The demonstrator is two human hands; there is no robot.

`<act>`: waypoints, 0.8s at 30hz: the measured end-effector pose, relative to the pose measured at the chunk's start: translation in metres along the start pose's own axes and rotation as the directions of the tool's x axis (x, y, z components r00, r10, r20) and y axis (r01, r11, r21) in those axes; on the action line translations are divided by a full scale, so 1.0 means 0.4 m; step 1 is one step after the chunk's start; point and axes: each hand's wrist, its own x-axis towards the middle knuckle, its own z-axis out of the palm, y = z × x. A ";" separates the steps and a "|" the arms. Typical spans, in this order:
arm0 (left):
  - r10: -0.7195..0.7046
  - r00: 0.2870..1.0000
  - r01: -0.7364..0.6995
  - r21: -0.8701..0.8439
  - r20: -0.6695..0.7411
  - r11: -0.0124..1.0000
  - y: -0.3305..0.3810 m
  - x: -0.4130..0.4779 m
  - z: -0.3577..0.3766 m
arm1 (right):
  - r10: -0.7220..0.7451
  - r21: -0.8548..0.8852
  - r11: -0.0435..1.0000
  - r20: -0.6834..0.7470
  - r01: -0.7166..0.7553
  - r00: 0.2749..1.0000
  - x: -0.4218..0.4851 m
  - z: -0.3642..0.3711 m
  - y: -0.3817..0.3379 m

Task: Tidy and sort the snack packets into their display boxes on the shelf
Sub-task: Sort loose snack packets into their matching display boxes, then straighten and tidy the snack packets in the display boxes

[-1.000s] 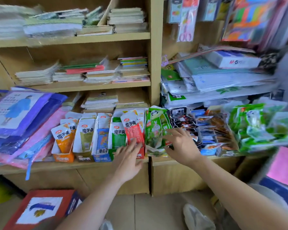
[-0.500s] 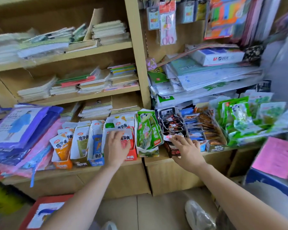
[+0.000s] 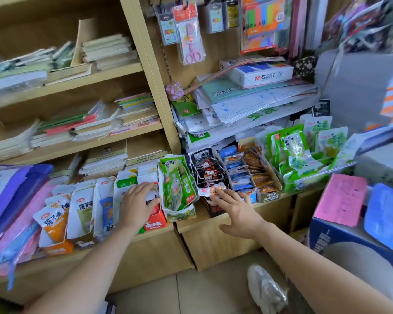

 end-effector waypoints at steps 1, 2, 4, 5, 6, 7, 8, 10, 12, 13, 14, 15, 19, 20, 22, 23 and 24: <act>0.005 0.999 -0.008 0.058 0.050 0.998 0.003 0.006 -0.009 | -0.004 0.016 1.000 0.007 0.004 1.000 0.000 -0.003 0.001; -0.005 0.991 -0.011 0.122 0.132 0.992 0.003 0.019 -0.019 | -0.005 0.042 0.999 0.019 0.004 1.000 0.000 -0.007 0.002; -0.041 0.950 -0.035 0.237 0.309 0.971 0.008 0.045 -0.046 | -0.008 0.092 0.996 0.046 0.004 0.999 -0.003 -0.019 0.007; -0.058 0.927 -0.049 0.273 0.370 0.961 0.008 0.056 -0.053 | -0.009 0.097 0.995 0.051 0.004 0.999 -0.005 -0.025 0.011; -0.074 0.910 -0.053 0.291 0.408 0.955 0.009 0.063 -0.057 | -0.010 0.082 0.997 0.052 0.006 0.999 -0.007 -0.032 0.013; -0.090 0.898 -0.043 0.288 0.431 0.957 0.008 0.069 -0.057 | -0.008 0.049 0.999 0.051 0.005 0.999 -0.009 -0.038 0.015; -0.100 0.891 -0.027 0.270 0.443 0.962 0.009 0.074 -0.055 | 0.000 0.003 1.000 0.046 0.000 0.999 -0.009 -0.041 0.015; -0.095 0.892 0.012 0.186 0.443 0.983 0.016 0.082 -0.052 | 0.023 -0.083 0.996 0.044 -0.020 0.999 -0.007 -0.042 0.009; -0.089 0.925 0.073 0.057 0.369 0.996 0.027 0.082 -0.052 | 0.048 -0.124 0.991 0.065 -0.040 0.997 -0.002 -0.043 -0.002; -0.094 0.949 0.096 0.007 0.301 0.995 0.035 0.077 -0.054 | 0.060 -0.130 0.990 0.076 -0.050 0.995 0.001 -0.044 -0.007; -0.090 0.971 0.097 -0.021 0.223 0.995 0.045 0.070 -0.059 | 0.072 -0.128 0.990 0.090 -0.060 0.993 0.004 -0.048 -0.013; -0.079 0.985 0.087 -0.047 0.151 0.995 0.058 0.060 -0.065 | 0.083 -0.126 0.990 0.102 -0.070 0.991 0.006 -0.053 -0.020; 0.021 0.994 0.001 -0.194 0.111 0.981 0.111 -0.002 -0.094 | 0.143 -0.153 0.978 0.003 -0.141 0.990 0.019 -0.076 -0.066; 0.040 0.989 -0.010 -0.207 0.143 0.978 0.117 -0.021 -0.100 | 0.156 -0.153 0.975 -0.038 -0.160 0.987 0.024 -0.082 -0.079; 0.062 0.984 -0.025 -0.217 0.168 0.976 0.123 -0.064 -0.108 | 0.150 -0.100 0.982 -0.110 -0.161 0.983 0.028 -0.092 -0.104; 0.065 0.983 -0.025 -0.226 0.170 0.974 0.124 -0.086 -0.112 | 0.124 -0.045 0.990 -0.148 -0.132 0.981 0.029 -0.100 -0.118; 0.062 0.982 -0.017 -0.239 0.180 0.971 0.121 -0.109 -0.116 | 0.094 0.029 0.995 -0.177 -0.090 0.980 0.031 -0.104 -0.131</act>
